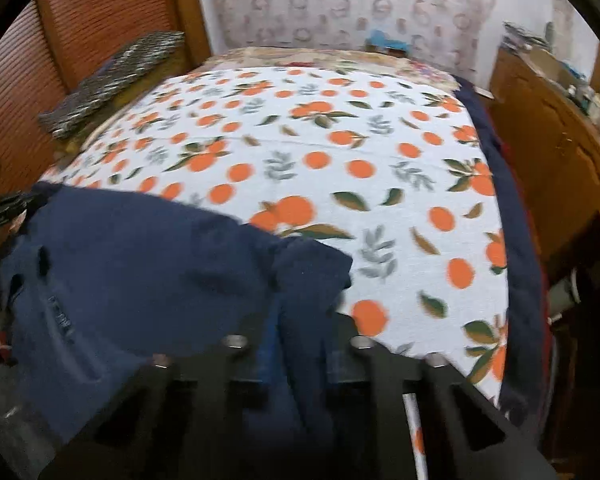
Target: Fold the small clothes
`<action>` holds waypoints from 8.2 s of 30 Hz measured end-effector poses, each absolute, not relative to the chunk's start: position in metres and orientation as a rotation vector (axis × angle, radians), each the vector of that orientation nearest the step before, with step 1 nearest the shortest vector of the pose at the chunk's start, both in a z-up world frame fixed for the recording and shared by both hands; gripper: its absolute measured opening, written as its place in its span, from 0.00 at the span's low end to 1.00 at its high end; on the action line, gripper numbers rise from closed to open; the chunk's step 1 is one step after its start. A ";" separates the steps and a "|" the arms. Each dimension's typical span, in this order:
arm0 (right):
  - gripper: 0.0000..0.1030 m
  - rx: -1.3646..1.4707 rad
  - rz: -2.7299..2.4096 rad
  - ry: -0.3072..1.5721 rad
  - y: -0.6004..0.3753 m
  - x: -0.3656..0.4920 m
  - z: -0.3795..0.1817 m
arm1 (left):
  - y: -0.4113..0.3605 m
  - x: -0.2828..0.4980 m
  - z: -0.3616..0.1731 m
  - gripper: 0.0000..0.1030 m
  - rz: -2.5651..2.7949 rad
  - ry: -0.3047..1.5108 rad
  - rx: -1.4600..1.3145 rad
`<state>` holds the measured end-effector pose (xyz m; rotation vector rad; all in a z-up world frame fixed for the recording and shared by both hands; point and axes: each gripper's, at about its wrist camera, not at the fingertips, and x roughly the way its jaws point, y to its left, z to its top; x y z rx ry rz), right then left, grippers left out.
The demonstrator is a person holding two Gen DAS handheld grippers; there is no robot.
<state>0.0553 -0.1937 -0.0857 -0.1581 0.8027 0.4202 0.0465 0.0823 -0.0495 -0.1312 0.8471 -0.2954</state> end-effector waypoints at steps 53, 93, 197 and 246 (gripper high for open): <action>0.44 -0.160 0.160 0.635 -0.203 0.222 0.019 | 0.116 0.208 0.021 0.77 -0.149 0.643 0.035; 0.44 -0.119 0.186 0.675 -0.188 0.173 -0.043 | 0.115 0.136 -0.069 0.48 -0.116 0.875 -0.058; 0.40 -0.084 0.369 0.642 -0.230 0.067 -0.074 | 0.131 0.082 -0.073 0.75 -0.041 0.826 -0.072; 0.82 -0.140 0.365 0.650 -0.232 0.081 -0.067 | 0.074 0.085 -0.004 0.07 -0.291 0.649 -0.137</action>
